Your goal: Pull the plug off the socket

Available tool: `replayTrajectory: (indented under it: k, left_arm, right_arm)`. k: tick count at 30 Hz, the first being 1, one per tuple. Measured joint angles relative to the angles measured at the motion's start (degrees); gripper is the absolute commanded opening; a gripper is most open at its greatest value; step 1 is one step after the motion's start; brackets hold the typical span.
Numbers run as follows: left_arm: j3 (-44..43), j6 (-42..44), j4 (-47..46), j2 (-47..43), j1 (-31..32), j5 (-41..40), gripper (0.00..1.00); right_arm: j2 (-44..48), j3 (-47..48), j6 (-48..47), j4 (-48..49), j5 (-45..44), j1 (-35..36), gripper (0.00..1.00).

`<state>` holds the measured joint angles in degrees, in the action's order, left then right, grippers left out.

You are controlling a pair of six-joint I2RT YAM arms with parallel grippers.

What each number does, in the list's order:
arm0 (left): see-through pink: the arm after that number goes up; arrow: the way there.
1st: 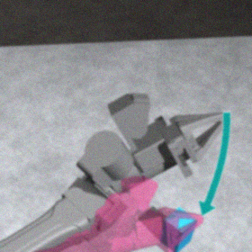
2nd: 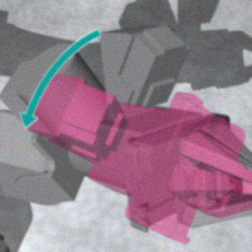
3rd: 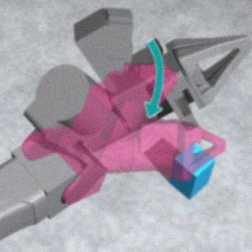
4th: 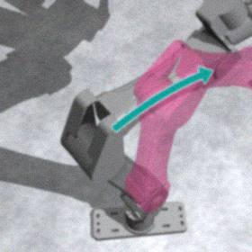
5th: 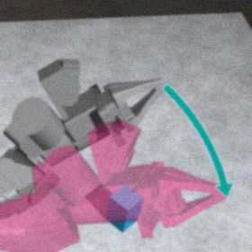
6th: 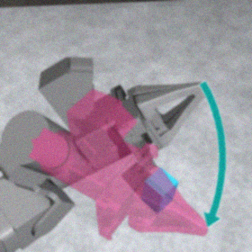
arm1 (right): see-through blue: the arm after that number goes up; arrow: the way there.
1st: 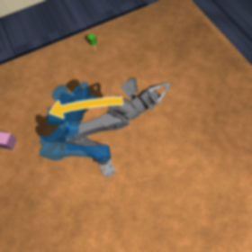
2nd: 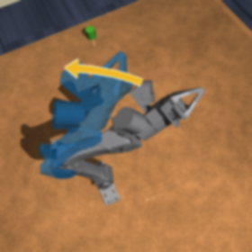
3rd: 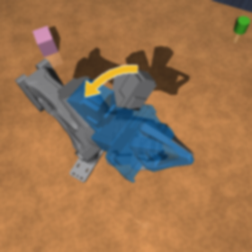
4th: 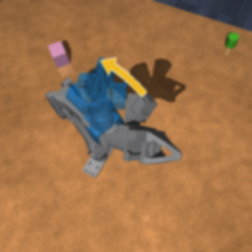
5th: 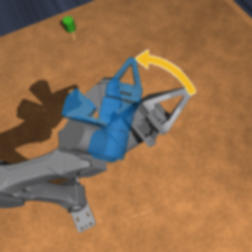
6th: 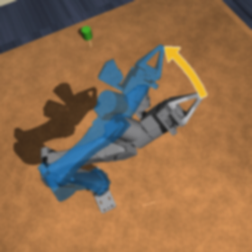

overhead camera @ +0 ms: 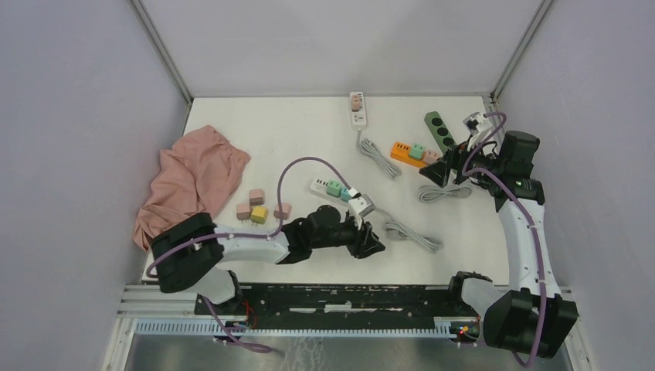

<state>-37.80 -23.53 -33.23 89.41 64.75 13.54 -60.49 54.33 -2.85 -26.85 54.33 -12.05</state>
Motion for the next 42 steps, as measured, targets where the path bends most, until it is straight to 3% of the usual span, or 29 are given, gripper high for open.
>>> replayTrajectory:
  k: [6,12,15,18,20,24,28,36,42]
  left_arm:
    - [6.3,6.2,3.7,-12.7,0.0,-10.5,0.5]
    - [12.1,10.8,7.6,-23.7,0.0,-23.8,0.79]
    - [15.5,10.9,8.9,-28.8,-0.1,-28.4,0.92]
    - [17.3,9.2,10.9,-33.6,-1.4,-30.7,0.93]
    - [17.4,6.8,12.5,-36.2,-4.2,-30.2,0.94]
    - [17.3,-1.0,16.3,-42.2,-16.7,-22.8,0.99]
    - [16.6,-5.6,19.6,-46.1,-24.7,-17.0,1.0]
    - [17.9,-9.6,24.7,-48.0,-25.4,-13.4,1.0]
    - [21.0,-10.8,26.4,-53.6,-25.5,-14.1,0.99]
  right_arm:
    - [-0.4,-0.1,0.0,0.5,1.6,0.0,0.84]
    - [-0.5,-1.2,0.0,1.9,3.8,0.0,0.84]
    - [-0.7,-1.8,-0.4,2.5,5.1,0.5,0.89]
    - [-1.3,-2.1,-2.2,2.8,5.6,2.5,0.99]
    - [-2.1,-2.0,-5.0,1.9,5.1,6.0,1.0]
    - [-5.6,-0.2,-11.0,-2.0,1.4,16.0,1.0]
    - [-12.3,6.5,-16.0,-5.0,-6.3,26.5,1.0]
    - [-28.0,17.4,-19.6,-5.4,-25.9,44.2,0.99]
    - [-38.8,21.6,-18.3,-5.8,-37.0,50.9,0.87]
